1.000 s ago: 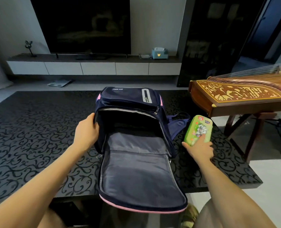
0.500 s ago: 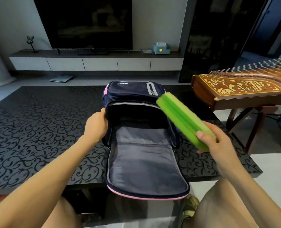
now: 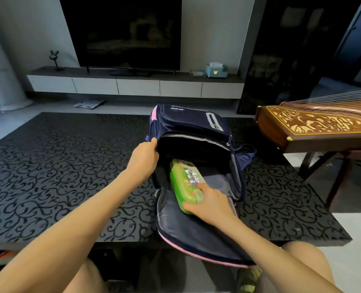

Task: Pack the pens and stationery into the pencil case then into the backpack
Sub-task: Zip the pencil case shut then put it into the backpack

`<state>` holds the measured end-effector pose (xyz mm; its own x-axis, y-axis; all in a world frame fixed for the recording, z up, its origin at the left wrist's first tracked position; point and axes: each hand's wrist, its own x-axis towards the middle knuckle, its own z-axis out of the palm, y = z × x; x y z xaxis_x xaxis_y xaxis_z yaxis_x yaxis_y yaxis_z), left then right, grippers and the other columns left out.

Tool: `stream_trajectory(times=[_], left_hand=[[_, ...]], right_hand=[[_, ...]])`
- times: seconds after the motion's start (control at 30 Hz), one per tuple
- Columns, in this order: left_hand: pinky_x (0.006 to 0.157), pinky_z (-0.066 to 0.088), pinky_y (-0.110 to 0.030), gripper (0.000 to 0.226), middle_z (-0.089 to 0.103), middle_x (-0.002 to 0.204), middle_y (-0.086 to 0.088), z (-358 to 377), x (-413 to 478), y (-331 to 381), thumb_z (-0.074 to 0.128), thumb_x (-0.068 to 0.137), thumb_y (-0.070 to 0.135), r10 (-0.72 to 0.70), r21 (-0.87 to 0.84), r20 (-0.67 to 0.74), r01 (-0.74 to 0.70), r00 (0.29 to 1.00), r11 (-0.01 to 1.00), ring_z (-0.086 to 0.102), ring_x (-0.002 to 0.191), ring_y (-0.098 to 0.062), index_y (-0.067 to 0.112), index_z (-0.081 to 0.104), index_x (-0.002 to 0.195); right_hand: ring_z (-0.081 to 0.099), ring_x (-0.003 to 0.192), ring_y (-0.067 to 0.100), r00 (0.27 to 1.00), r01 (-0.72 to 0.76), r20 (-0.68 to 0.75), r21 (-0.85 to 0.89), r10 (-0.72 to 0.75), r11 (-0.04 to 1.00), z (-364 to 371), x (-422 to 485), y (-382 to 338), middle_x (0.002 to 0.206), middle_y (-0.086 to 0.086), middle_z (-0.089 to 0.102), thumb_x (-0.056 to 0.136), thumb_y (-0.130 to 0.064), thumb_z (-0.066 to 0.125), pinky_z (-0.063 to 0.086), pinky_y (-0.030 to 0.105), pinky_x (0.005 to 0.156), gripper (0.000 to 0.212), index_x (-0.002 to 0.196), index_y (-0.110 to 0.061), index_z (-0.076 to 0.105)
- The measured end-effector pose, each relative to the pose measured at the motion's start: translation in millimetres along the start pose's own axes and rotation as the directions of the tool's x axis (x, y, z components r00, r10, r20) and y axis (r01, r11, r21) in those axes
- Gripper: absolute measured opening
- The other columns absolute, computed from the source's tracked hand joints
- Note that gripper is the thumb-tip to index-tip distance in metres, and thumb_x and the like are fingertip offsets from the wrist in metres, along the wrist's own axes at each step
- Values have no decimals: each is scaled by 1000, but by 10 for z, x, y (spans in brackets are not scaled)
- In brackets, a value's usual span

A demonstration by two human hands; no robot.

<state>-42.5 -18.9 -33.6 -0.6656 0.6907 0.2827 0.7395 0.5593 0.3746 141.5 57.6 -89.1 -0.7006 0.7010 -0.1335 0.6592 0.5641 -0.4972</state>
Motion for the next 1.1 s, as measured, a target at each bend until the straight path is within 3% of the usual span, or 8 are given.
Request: stream_trajectory(times=[0.17, 0.37, 0.47, 0.53, 0.67, 0.9, 1.0, 1.1], left_hand=[[76, 45, -41, 39, 63, 107, -29, -21, -3, -138, 40, 90, -1, 90, -49, 96, -86, 991, 995, 59, 93, -39, -3, 50, 128], [73, 45, -30, 46, 68, 93, -8, 114, -141, -434, 49, 95, 16, 101, -248, 170, -57, 980, 967, 63, 82, -21, 15, 42, 140], [69, 43, -26, 38, 54, 72, -2, 185, -249, -588, 44, 98, 12, -151, -704, 285, 313, 947, 638, 47, 66, -14, 17, 48, 135], [68, 44, -25, 39, 59, 87, -6, 325, -370, -714, 41, 93, -3, -303, -746, 367, 473, 880, 470, 54, 74, -15, 10, 52, 129], [67, 48, -25, 53, 61, 95, -4, 657, -695, -731, 36, 82, -24, -237, -651, 550, 589, 801, 479, 56, 86, -19, 1, 48, 127], [57, 46, -20, 59, 60, 59, 5, 907, -873, -677, 57, 83, -11, -255, -651, 522, 573, 814, 498, 53, 60, -9, 7, 38, 135], [60, 43, -23, 28, 58, 62, 3, 880, -913, -644, 56, 85, -2, -327, -584, 425, 532, 844, 613, 54, 63, -12, 2, 54, 113], [65, 45, -28, 11, 59, 64, -3, 789, -952, -618, 60, 79, -2, -376, -557, 361, 521, 853, 647, 56, 66, -20, 8, 60, 75]], right_hand=[[52, 114, 35, 999, 2, -54, 4, -2, 1000, 137, 668, -40, 122, 20, 56, 71, -57, 68, 43, 37, 90, 79, 135, -19, 41], [43, 116, 36, 997, -32, -82, -385, 0, 922, 299, 967, 16, 137, 16, 37, 75, -71, 52, 46, 41, 84, 86, 138, -14, 34], [46, 116, 35, 996, 30, -65, -345, -56, 938, 180, 830, 55, 134, 11, 44, 82, -65, 49, 45, 40, 86, 74, 140, -22, 38], [56, 107, 30, 982, 69, -150, -269, -113, 961, -28, 672, 205, 121, 8, 60, 90, -48, 49, 48, 37, 81, 45, 125, -19, 57], [64, 98, 27, 956, 92, -268, -126, -123, 988, -355, 291, 768, 106, 4, 71, 91, -12, 52, 49, 35, 79, 23, 102, -17, 72], [53, 87, 18, 955, 131, 293, -284, -44, 950, -464, -98, 1525, 103, 1, 51, 81, -9, 61, 44, 29, 73, 65, 130, -47, 44], [53, 86, 14, 952, 188, 292, -305, -96, 934, -428, -167, 1559, 103, -3, 51, 84, -7, 59, 43, 26, 72, 57, 122, -48, 50], [63, 75, 6, 976, 155, 139, 81, -165, 985, -567, -248, 1453, 82, -11, 65, 87, 2, 58, 43, 11, 61, 40, 94, -37, 63]])
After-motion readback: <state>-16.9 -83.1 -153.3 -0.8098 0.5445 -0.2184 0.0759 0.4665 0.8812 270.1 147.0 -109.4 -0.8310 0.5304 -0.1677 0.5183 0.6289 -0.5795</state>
